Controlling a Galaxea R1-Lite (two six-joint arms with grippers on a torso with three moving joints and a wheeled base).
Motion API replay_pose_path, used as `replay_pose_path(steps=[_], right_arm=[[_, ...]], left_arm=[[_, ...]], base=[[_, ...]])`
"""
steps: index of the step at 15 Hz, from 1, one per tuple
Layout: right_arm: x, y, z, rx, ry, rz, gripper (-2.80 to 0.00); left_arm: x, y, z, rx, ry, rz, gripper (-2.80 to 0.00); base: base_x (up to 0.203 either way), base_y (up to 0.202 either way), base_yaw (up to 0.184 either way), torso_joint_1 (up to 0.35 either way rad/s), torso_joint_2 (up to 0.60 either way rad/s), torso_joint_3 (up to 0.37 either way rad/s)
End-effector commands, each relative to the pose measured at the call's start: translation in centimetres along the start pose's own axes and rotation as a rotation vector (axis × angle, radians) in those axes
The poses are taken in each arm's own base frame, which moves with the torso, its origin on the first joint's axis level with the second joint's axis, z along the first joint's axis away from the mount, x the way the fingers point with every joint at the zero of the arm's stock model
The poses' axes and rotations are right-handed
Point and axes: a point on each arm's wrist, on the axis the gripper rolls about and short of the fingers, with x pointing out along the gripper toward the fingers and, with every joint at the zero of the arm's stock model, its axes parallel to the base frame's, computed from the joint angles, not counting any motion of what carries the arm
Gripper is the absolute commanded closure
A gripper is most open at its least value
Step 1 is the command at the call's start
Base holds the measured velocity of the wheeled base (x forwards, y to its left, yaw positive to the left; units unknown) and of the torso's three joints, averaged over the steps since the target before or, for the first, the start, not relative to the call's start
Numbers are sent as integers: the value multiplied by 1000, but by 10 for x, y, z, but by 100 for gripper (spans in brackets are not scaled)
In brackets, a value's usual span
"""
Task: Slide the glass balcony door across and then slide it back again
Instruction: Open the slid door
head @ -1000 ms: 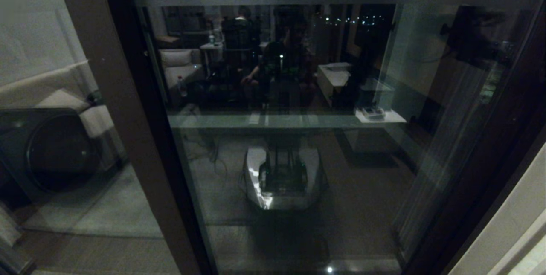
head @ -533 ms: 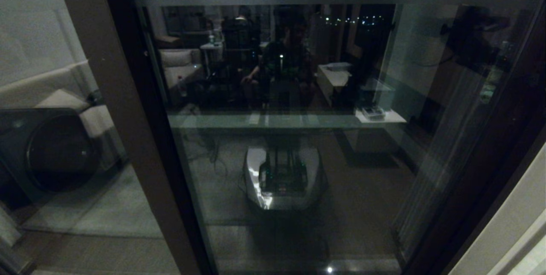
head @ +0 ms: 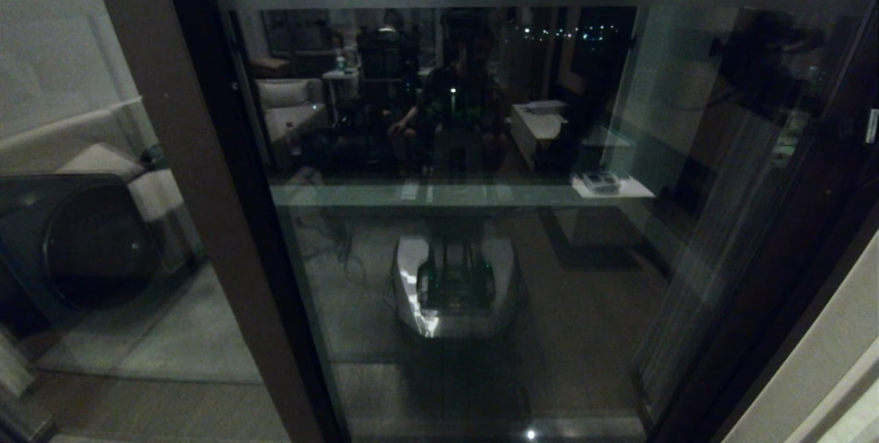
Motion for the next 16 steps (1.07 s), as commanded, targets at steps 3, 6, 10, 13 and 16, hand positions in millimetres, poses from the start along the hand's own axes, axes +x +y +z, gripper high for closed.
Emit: replay_pose_path(steps=[3, 6, 10, 13, 16], right_arm=[[4, 5, 0, -5, 3, 16, -280], [9, 5, -2, -5, 8, 22, -280], [18, 3, -2, -2, 4, 19, -280], [19, 2, -2, -3, 6, 19, -280], [21, 4, -2, -3, 7, 26, -280]], left_arm=[[0, 0, 0, 1, 0, 0, 0], [0, 0, 0, 1, 0, 0, 0], [0, 0, 0, 1, -1, 1, 0], [0, 0, 0, 1, 0, -1, 0], [0, 0, 0, 1, 0, 0, 0]], base=[[0, 0, 0, 0, 0, 0], [0, 0, 0, 0, 0, 0], [0, 0, 0, 0, 0, 0], [0, 0, 0, 0, 0, 0], [0, 0, 0, 0, 0, 0]])
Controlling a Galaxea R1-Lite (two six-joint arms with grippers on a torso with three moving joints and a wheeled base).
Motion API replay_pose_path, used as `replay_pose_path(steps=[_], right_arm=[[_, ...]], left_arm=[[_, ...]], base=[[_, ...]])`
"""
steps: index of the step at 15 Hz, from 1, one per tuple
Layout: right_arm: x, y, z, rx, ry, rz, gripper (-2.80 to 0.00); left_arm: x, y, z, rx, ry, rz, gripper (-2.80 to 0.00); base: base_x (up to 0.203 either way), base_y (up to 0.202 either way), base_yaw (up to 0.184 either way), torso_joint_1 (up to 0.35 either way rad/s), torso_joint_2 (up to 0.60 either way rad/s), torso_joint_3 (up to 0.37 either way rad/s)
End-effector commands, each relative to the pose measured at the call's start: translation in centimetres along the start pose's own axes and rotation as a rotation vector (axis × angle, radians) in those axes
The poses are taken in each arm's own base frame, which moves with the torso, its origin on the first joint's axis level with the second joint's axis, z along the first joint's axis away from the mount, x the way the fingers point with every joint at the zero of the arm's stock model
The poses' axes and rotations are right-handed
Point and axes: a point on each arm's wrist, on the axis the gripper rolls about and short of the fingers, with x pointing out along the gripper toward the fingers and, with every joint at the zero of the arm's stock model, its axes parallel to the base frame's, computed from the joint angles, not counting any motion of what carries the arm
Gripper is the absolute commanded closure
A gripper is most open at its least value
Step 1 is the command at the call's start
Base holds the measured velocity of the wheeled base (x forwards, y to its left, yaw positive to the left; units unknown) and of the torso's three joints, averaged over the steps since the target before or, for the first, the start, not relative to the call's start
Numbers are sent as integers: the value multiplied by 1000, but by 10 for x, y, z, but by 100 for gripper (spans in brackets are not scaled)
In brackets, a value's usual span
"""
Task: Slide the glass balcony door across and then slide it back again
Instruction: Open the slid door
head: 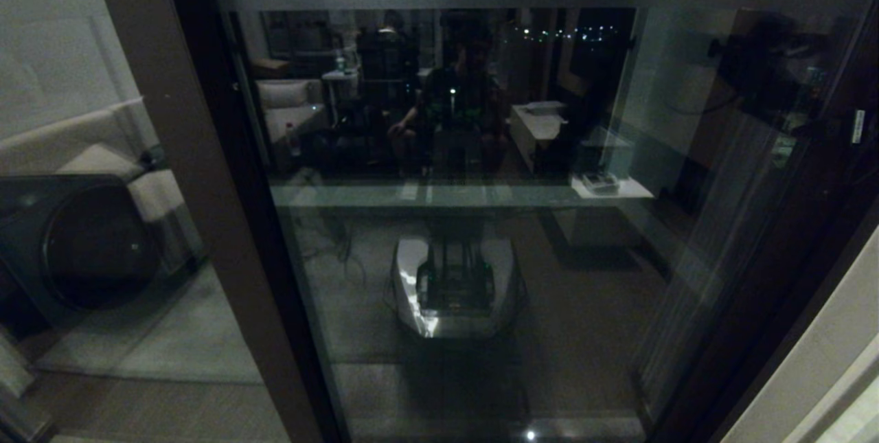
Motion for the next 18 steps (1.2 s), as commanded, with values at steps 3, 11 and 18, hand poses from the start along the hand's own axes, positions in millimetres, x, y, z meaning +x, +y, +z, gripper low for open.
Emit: replay_pose_path(steps=[3, 11, 18], right_arm=[[3, 3, -1, 4, 2, 11, -280], [2, 14, 1, 23, 0, 51, -280], [2, 19, 0, 22, 8, 64, -280]], left_arm=[[0, 0, 0, 1, -1, 2, 0], [0, 0, 0, 1, 1, 0, 0], [0, 0, 0, 1, -1, 0, 0]], base=[[0, 0, 0, 0, 0, 0], [0, 0, 0, 0, 0, 0], [0, 0, 0, 0, 0, 0]])
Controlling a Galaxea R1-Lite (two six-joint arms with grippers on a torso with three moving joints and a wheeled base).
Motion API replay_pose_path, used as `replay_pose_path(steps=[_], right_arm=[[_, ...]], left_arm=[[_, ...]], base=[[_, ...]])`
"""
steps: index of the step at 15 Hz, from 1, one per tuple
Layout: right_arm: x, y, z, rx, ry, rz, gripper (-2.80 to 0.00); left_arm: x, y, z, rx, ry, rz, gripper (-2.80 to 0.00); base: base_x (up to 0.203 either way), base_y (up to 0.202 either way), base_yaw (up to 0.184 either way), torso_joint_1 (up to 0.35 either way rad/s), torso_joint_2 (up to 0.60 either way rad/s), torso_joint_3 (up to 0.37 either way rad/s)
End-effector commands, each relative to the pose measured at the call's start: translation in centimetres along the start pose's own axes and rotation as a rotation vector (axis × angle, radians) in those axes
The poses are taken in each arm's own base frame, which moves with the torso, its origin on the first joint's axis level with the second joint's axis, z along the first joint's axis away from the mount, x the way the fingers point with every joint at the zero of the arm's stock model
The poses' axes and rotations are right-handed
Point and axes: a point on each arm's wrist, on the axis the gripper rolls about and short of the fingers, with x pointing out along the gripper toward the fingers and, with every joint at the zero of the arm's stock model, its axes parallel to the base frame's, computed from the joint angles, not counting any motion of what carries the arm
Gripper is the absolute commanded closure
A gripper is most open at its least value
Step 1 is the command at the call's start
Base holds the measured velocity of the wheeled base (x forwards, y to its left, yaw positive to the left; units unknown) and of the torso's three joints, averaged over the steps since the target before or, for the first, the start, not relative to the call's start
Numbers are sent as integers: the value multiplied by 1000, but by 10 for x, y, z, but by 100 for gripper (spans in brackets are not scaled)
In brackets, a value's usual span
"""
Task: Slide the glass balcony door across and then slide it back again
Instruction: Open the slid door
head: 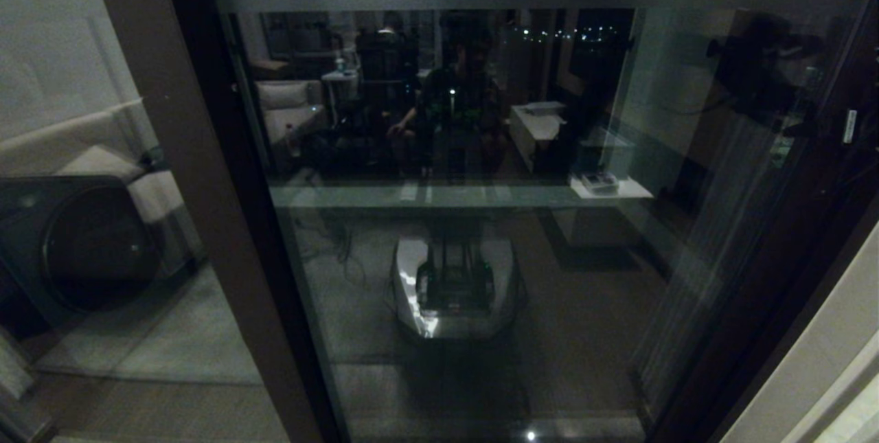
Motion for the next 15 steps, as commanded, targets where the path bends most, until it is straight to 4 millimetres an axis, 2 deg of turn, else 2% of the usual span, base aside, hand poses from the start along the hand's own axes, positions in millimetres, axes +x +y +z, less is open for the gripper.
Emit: replay_pose_path(steps=[1, 11, 15], right_arm=[[-1, 3, -1, -1, 5, 13, -280], [-1, 9, -3, -1, 15, 30, -280], [-3, 18, -4, -5, 25, 48, -280]], left_arm=[[0, 0, 0, 1, 1, 0, 0], [0, 0, 0, 1, 2, 0, 0], [0, 0, 0, 1, 0, 0, 0]], base=[[0, 0, 0, 0, 0, 0], [0, 0, 0, 0, 0, 0], [0, 0, 0, 0, 0, 0]])
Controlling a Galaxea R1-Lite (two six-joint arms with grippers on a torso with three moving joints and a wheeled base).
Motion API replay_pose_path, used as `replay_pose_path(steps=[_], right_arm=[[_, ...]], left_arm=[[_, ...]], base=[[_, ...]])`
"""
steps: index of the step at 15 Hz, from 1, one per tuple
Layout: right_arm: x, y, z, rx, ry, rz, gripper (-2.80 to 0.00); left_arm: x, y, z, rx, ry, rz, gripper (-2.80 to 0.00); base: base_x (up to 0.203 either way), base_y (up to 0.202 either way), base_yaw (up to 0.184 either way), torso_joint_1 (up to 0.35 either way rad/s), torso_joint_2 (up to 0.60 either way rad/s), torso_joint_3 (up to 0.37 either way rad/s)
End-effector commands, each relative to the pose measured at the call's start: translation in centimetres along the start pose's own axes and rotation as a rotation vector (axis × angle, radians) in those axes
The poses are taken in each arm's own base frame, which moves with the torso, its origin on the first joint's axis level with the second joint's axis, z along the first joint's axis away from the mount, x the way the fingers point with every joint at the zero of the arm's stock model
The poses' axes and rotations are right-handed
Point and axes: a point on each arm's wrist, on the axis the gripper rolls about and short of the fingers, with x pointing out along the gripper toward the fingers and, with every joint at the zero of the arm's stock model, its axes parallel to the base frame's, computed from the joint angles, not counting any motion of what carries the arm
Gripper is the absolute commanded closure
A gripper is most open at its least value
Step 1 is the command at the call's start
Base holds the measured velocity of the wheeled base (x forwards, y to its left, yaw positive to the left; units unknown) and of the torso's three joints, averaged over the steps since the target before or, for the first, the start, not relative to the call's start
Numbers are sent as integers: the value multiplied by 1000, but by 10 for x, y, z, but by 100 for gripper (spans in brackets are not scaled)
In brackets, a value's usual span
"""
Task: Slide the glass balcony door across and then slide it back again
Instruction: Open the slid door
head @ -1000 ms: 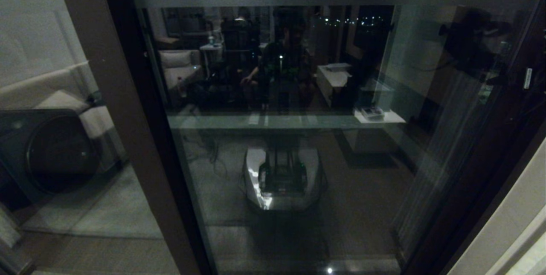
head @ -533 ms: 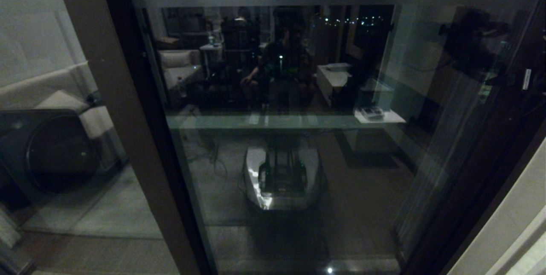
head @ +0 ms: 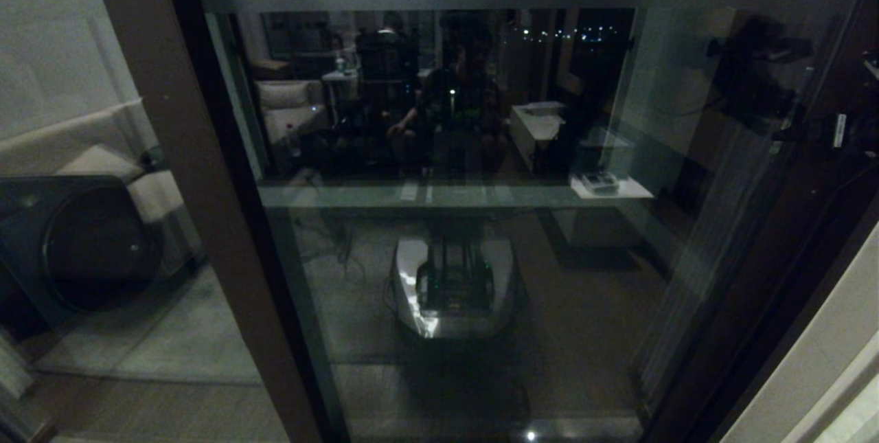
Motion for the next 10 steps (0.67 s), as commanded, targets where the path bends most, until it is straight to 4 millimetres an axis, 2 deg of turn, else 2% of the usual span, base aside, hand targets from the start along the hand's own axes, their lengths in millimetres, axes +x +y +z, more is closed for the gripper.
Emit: replay_pose_path(steps=[1, 10], right_arm=[[-1, 4, 0, -5, 1, 8, -280], [-2, 15, -1, -10, 9, 32, -280]], left_arm=[[0, 0, 0, 1, -1, 0, 0], [0, 0, 0, 1, 0, 0, 0]], base=[[0, 0, 0, 0, 0, 0], [0, 0, 0, 0, 0, 0]])
